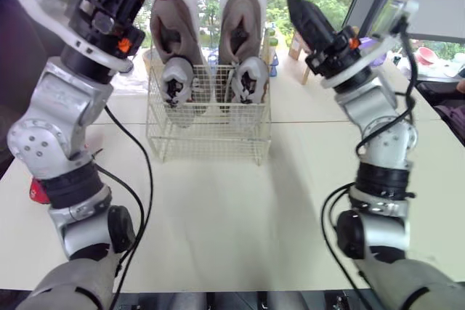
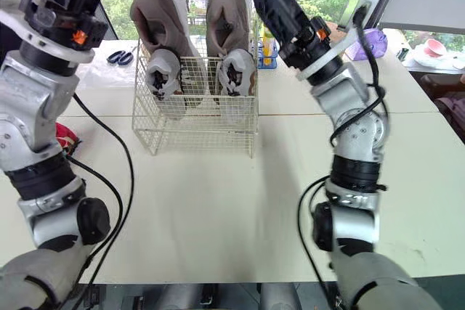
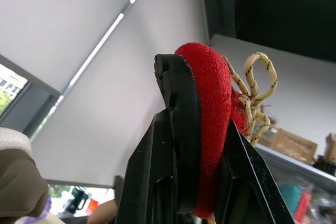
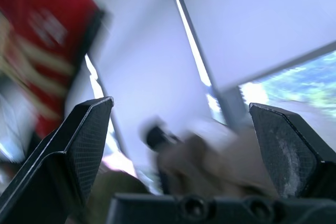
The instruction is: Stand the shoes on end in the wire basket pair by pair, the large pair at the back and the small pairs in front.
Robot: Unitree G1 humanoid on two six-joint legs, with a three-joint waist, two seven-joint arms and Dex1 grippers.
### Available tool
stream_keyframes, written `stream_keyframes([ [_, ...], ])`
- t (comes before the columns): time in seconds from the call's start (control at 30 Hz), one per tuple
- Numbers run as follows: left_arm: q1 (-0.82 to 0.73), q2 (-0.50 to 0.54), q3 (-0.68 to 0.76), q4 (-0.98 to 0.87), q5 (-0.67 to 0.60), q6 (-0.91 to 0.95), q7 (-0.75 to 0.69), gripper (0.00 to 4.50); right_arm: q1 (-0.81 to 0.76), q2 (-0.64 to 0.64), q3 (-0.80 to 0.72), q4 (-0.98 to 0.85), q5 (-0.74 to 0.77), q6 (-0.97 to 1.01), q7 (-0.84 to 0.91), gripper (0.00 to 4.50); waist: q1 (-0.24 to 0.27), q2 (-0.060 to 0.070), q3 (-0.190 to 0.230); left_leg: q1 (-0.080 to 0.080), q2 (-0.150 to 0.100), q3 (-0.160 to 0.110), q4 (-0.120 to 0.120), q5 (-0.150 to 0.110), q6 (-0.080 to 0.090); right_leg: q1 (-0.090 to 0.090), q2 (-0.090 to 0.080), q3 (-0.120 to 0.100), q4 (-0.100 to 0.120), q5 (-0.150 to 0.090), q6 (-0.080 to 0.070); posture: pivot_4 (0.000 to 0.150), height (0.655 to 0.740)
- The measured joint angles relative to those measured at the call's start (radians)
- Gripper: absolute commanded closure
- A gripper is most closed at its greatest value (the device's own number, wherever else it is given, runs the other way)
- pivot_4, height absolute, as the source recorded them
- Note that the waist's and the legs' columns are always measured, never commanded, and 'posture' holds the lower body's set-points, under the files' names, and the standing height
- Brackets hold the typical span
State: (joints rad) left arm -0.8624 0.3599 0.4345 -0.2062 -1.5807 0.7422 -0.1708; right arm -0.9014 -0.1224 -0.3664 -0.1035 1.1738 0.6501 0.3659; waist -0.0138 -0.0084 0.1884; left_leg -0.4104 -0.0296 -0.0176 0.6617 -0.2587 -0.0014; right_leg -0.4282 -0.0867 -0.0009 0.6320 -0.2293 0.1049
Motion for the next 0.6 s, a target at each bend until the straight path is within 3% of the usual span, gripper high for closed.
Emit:
stream_keyframes([
  [0.2, 0.013, -0.018, -0.041, 0.023, 0.07, -0.04, -0.049, 4.29, -0.018, 0.077, 0.008, -0.054, 0.172, 0.008, -0.176, 0.03, 0.004, 0.0, 0.0, 0.0, -0.001, 0.0, 0.001, 0.0, 0.002, 0.001, 0.002, 0.0, -0.001, 0.0, 0.0, 0.15, 0.74],
  [0.53, 0.055, -0.034, -0.108, 0.057, 0.155, -0.037, -0.131, 4.29, -0.02, 0.082, 0.044, -0.067, 0.214, -0.021, -0.225, 0.03, -0.003, 0.0, 0.0, 0.0, 0.001, 0.0, 0.001, -0.001, 0.002, 0.001, 0.006, 0.0, -0.001, 0.0, 0.0, 0.15, 0.74],
  [0.6, 0.056, -0.038, -0.107, 0.058, 0.156, -0.039, -0.131, 4.29, -0.02, 0.08, 0.045, -0.067, 0.215, -0.026, -0.225, 0.89, -0.003, 0.0, 0.0, 0.0, 0.001, 0.001, 0.001, -0.001, 0.002, 0.001, 0.006, 0.0, -0.001, 0.0, 0.0, 0.15, 0.74],
])
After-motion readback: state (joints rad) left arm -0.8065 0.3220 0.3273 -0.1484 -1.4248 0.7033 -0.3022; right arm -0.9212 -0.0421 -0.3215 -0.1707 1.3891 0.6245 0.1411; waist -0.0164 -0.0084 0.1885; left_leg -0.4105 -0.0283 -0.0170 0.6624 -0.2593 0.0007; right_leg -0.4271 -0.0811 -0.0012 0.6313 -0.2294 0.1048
